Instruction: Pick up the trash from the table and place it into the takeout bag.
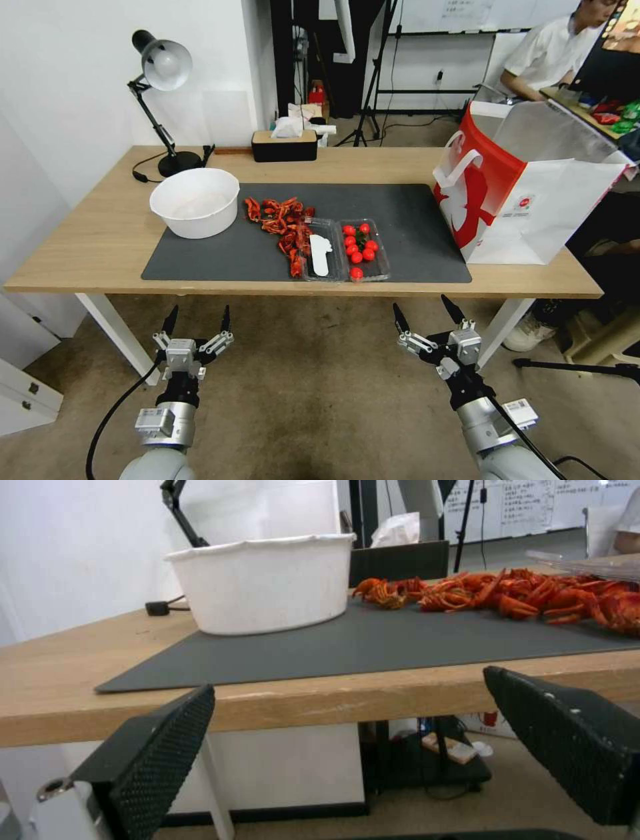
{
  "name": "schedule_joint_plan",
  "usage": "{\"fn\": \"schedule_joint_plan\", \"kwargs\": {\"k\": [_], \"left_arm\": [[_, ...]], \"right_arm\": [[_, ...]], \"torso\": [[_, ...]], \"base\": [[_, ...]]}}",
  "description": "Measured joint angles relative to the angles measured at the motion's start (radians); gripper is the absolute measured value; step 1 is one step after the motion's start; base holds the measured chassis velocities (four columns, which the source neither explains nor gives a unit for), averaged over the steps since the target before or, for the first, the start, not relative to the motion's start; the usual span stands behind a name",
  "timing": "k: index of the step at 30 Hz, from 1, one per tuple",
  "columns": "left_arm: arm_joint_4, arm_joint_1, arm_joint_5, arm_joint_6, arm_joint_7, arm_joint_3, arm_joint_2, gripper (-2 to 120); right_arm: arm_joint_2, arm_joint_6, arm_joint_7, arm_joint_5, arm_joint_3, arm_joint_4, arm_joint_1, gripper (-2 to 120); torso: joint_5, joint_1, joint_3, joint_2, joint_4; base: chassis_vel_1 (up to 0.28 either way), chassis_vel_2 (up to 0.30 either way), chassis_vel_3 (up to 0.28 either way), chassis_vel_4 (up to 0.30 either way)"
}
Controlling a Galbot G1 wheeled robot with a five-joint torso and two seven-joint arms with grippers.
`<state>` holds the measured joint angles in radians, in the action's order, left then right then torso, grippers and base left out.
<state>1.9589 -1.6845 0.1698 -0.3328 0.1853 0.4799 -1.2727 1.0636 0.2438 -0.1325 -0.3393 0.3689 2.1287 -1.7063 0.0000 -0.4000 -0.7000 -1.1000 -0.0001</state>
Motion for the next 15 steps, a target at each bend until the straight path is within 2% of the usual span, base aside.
{"fn": "schedule_joint_plan", "kwargs": {"k": [15], "left_arm": [[0.0,0.001,-0.001,0.0,0.0,0.0,0.001,100]], "right_arm": [[0.0,0.0,0.0,0.001,0.0,0.0,0.0,100]], "torso": [[0.0,0.0,0.0,0.0,0.0001]], "base": [[0.0,0.0,0.0,0.0]]}}
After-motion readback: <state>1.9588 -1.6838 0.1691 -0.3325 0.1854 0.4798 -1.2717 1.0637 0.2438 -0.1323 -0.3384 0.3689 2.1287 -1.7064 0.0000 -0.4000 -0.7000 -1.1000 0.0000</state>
